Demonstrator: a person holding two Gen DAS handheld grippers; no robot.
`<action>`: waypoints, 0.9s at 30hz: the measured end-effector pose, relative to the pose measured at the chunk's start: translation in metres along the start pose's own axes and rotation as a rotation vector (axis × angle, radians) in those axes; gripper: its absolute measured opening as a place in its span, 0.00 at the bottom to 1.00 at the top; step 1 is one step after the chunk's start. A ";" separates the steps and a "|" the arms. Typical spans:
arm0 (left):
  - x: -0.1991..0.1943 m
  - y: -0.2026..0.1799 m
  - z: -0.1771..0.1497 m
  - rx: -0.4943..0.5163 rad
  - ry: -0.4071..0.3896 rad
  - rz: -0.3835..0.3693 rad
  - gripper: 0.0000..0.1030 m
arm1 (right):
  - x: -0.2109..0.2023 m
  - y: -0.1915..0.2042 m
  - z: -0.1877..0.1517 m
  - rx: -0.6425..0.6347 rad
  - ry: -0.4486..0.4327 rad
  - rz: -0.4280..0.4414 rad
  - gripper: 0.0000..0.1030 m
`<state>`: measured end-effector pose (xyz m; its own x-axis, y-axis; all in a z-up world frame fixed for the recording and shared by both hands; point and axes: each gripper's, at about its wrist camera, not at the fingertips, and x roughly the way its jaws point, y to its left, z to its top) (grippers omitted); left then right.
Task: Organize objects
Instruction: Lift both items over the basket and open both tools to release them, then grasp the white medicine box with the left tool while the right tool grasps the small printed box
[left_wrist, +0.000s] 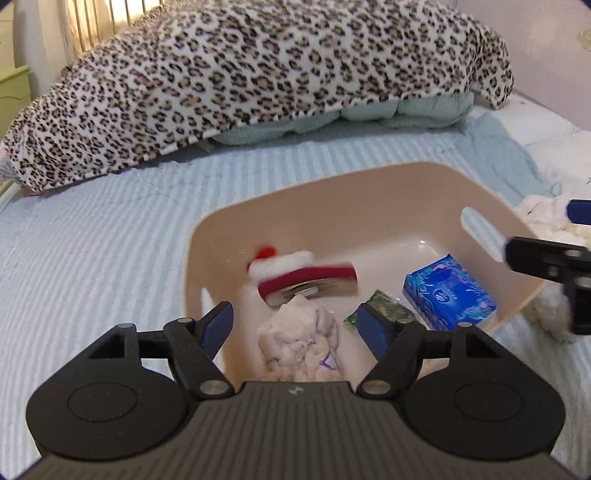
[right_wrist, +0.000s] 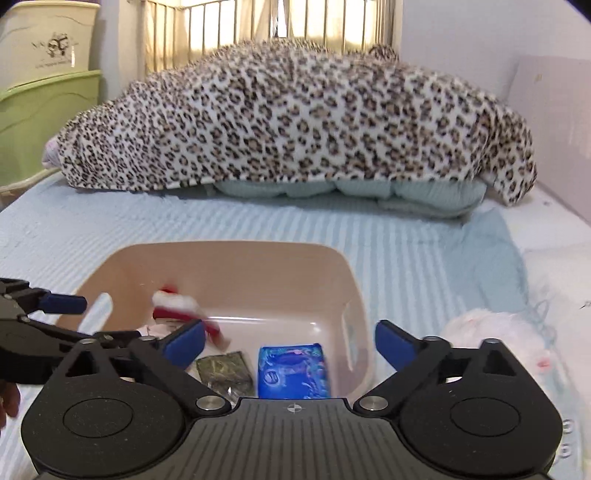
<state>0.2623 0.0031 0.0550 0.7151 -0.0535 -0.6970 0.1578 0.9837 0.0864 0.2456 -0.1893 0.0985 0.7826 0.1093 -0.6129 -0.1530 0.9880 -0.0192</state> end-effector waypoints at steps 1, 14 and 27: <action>-0.007 0.001 -0.001 -0.001 -0.009 0.000 0.73 | -0.008 -0.002 -0.001 -0.007 -0.002 0.001 1.00; -0.041 0.006 -0.043 -0.005 0.031 -0.012 0.83 | -0.032 -0.020 -0.054 0.002 0.127 -0.014 1.00; 0.003 -0.003 -0.088 -0.037 0.155 -0.054 0.83 | 0.014 -0.017 -0.101 0.044 0.266 0.006 1.00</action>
<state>0.2046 0.0153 -0.0100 0.5924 -0.0825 -0.8014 0.1658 0.9859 0.0211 0.1979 -0.2153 0.0109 0.5949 0.0885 -0.7989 -0.1259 0.9919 0.0161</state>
